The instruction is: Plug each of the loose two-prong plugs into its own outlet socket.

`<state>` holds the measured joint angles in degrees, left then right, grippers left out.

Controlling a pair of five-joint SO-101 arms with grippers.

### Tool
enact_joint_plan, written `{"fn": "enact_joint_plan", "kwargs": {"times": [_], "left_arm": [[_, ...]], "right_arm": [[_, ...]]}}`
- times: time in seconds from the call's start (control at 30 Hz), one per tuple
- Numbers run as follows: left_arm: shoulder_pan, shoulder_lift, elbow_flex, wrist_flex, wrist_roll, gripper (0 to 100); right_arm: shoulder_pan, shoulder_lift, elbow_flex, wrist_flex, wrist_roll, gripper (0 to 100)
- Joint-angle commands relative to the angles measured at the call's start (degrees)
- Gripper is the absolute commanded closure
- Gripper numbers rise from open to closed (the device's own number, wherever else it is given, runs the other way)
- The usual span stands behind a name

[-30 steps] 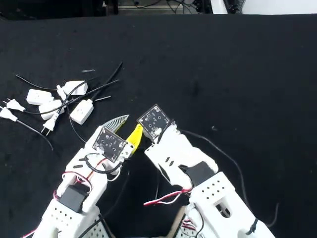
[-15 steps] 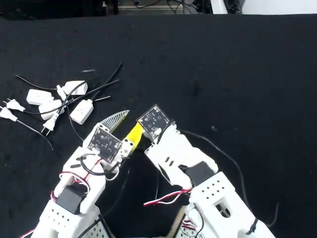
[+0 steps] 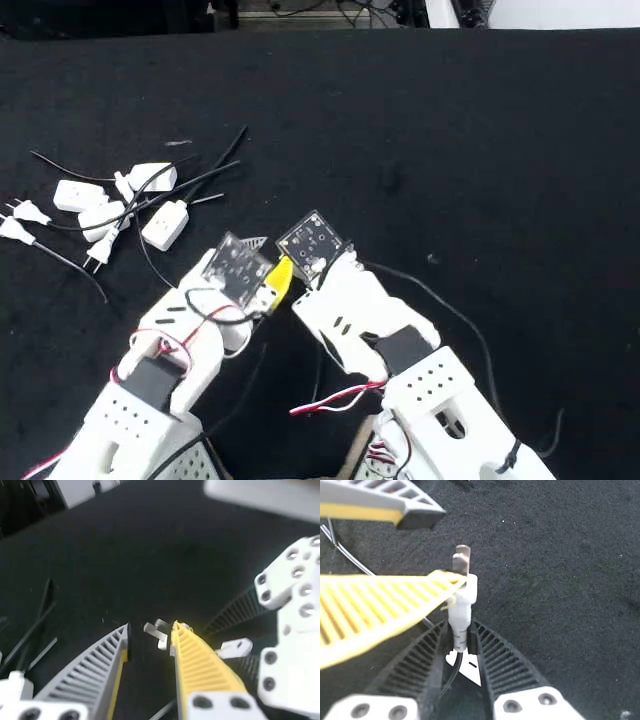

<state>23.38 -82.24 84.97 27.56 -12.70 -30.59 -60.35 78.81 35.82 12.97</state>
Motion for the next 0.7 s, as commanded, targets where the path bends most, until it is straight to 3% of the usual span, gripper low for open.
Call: {"fn": "enact_joint_plan", "kwargs": {"times": [0.0,0.33,0.67], "left_arm": [[0.31,5.98,-5.58,-0.18,-0.44,85],[0.13,6.51,-4.44,-0.44,-0.62,85],[0.13,6.51,2.77,-10.90,-0.62,85]], "right_arm": [[-0.97,0.13,-3.47,0.18,-0.18,98.8],[-0.53,-0.40,-3.74,0.53,-0.62,98.8],[-0.70,-17.27,0.84,5.71,-0.35,98.8]]}}
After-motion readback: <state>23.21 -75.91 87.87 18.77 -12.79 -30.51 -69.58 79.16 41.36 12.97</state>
